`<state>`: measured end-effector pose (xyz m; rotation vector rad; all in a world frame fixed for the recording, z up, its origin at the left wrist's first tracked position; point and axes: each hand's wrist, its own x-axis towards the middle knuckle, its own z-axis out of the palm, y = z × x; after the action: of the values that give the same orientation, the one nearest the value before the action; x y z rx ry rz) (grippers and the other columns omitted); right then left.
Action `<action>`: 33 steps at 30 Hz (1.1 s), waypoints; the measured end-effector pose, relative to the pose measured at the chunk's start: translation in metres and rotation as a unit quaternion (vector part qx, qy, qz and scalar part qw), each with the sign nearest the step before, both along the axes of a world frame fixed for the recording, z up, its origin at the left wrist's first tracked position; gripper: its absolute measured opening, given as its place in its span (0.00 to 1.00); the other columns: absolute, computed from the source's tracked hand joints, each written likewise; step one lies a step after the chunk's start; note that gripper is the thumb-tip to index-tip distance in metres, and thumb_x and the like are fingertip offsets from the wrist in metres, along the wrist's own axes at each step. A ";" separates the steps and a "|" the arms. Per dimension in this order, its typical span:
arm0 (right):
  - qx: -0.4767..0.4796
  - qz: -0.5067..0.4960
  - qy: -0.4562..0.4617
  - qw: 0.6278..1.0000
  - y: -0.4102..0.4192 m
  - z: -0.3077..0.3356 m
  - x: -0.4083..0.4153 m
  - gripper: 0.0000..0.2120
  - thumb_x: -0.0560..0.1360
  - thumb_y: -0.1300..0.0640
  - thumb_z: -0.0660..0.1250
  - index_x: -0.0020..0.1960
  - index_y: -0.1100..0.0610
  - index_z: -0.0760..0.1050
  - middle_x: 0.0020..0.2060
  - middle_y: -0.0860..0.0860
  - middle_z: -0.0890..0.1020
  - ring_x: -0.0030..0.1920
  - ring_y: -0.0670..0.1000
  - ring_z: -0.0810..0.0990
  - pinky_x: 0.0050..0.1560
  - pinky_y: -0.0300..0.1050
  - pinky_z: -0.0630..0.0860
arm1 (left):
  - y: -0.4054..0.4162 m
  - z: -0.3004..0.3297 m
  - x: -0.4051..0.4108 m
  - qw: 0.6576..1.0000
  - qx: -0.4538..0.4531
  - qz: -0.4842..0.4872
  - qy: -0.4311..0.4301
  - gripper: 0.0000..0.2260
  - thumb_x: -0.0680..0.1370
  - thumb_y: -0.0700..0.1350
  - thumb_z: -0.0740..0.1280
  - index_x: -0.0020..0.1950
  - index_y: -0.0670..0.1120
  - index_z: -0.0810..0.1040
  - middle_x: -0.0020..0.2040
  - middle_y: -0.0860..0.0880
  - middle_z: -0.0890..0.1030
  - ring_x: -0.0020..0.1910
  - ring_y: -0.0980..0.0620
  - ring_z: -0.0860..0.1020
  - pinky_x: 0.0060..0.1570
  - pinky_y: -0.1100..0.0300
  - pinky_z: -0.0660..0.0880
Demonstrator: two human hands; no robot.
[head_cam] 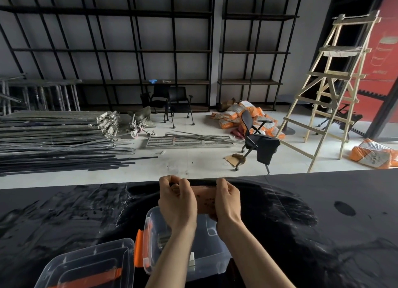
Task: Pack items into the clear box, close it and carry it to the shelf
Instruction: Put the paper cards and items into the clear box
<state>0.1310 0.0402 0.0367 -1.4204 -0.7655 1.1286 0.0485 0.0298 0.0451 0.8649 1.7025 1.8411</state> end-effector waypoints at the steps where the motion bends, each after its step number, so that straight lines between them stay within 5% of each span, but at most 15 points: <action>1: -0.003 -0.008 -0.003 1.000 0.000 -0.003 0.001 0.14 0.76 0.51 0.57 0.33 0.54 0.64 0.30 0.54 0.70 0.33 0.53 0.69 0.28 0.44 0.67 | 0.001 0.002 -0.001 1.000 -0.009 -0.011 -0.001 0.04 0.75 0.42 0.64 0.41 0.47 0.71 0.32 0.50 0.78 0.33 0.48 0.76 0.31 0.58 0.70; 6: -0.091 -0.077 0.118 0.986 -0.004 -0.008 0.003 0.14 0.77 0.52 0.55 0.36 0.58 0.68 0.31 0.56 0.73 0.30 0.54 0.69 0.27 0.43 0.67 | -0.011 0.005 -0.003 0.983 -0.003 -0.165 -0.075 0.21 0.74 0.63 0.68 0.49 0.45 0.74 0.38 0.48 0.80 0.38 0.51 0.78 0.37 0.59 0.70; 10: -0.125 -0.033 0.200 0.971 -0.011 0.000 0.007 0.19 0.80 0.52 0.56 0.41 0.63 0.76 0.33 0.59 0.80 0.33 0.58 0.78 0.34 0.47 0.76 | -0.033 -0.021 0.021 0.969 -0.006 -0.237 -0.064 0.11 0.75 0.50 0.72 0.54 0.50 0.77 0.45 0.50 0.85 0.47 0.52 0.84 0.41 0.64 0.78; 14: -0.068 0.042 -0.002 0.997 -0.009 -0.022 0.017 0.19 0.81 0.48 0.59 0.42 0.60 0.79 0.37 0.58 0.84 0.37 0.56 0.82 0.40 0.53 0.83 | -0.026 -0.021 0.013 0.976 -0.016 -0.216 -0.036 0.06 0.80 0.40 0.64 0.57 0.46 0.74 0.48 0.47 0.83 0.46 0.53 0.81 0.36 0.69 0.75; 17: 0.037 0.022 -0.023 0.999 -0.005 -0.020 0.026 0.24 0.81 0.38 0.57 0.49 0.56 0.80 0.45 0.57 0.87 0.45 0.55 0.86 0.53 0.59 0.83 | -0.015 -0.019 -0.002 0.964 -0.050 -0.259 0.029 0.06 0.79 0.43 0.64 0.55 0.48 0.75 0.47 0.49 0.83 0.46 0.52 0.81 0.36 0.69 0.74; 21: 0.037 0.174 -0.017 0.984 -0.014 -0.006 0.007 0.27 0.77 0.29 0.54 0.59 0.46 0.79 0.53 0.50 0.87 0.54 0.49 0.86 0.59 0.55 0.82 | -0.018 -0.013 0.004 0.953 -0.059 -0.296 0.004 0.19 0.77 0.54 0.61 0.62 0.45 0.73 0.53 0.48 0.81 0.53 0.48 0.81 0.55 0.45 0.79; 24: 0.021 0.224 0.029 0.974 -0.017 0.002 0.010 0.25 0.80 0.33 0.53 0.54 0.46 0.83 0.45 0.45 0.89 0.47 0.43 0.88 0.47 0.44 0.84 | -0.018 -0.014 0.005 0.941 -0.071 -0.318 -0.095 0.07 0.80 0.46 0.60 0.56 0.46 0.69 0.50 0.40 0.81 0.51 0.43 0.82 0.51 0.36 0.79; 26: 0.024 0.225 0.023 0.974 -0.015 0.002 0.015 0.23 0.81 0.35 0.54 0.53 0.47 0.82 0.44 0.46 0.89 0.46 0.43 0.88 0.45 0.42 0.82 | -0.018 -0.016 0.007 0.940 -0.068 -0.329 -0.064 0.06 0.79 0.46 0.60 0.55 0.46 0.70 0.49 0.43 0.83 0.51 0.46 0.83 0.50 0.41 0.81; 29: 0.022 0.222 -0.028 0.974 -0.014 0.001 0.017 0.23 0.79 0.34 0.57 0.58 0.50 0.80 0.51 0.51 0.87 0.54 0.49 0.86 0.56 0.50 0.83 | -0.019 -0.014 0.007 0.934 -0.067 -0.351 -0.030 0.07 0.81 0.46 0.61 0.57 0.47 0.71 0.50 0.46 0.83 0.50 0.52 0.84 0.46 0.55 0.81; 33: 0.089 0.100 -0.259 0.957 -0.005 -0.012 0.042 0.13 0.80 0.43 0.62 0.53 0.51 0.79 0.43 0.49 0.85 0.46 0.53 0.83 0.50 0.54 0.80 | -0.015 -0.028 -0.008 0.923 -0.178 -0.335 0.063 0.07 0.81 0.43 0.58 0.59 0.46 0.70 0.49 0.47 0.81 0.48 0.50 0.80 0.51 0.51 0.80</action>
<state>0.1733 0.0351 0.0250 -1.5243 -1.3736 0.8095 0.0401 0.0147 0.0170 1.2266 1.4828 1.0058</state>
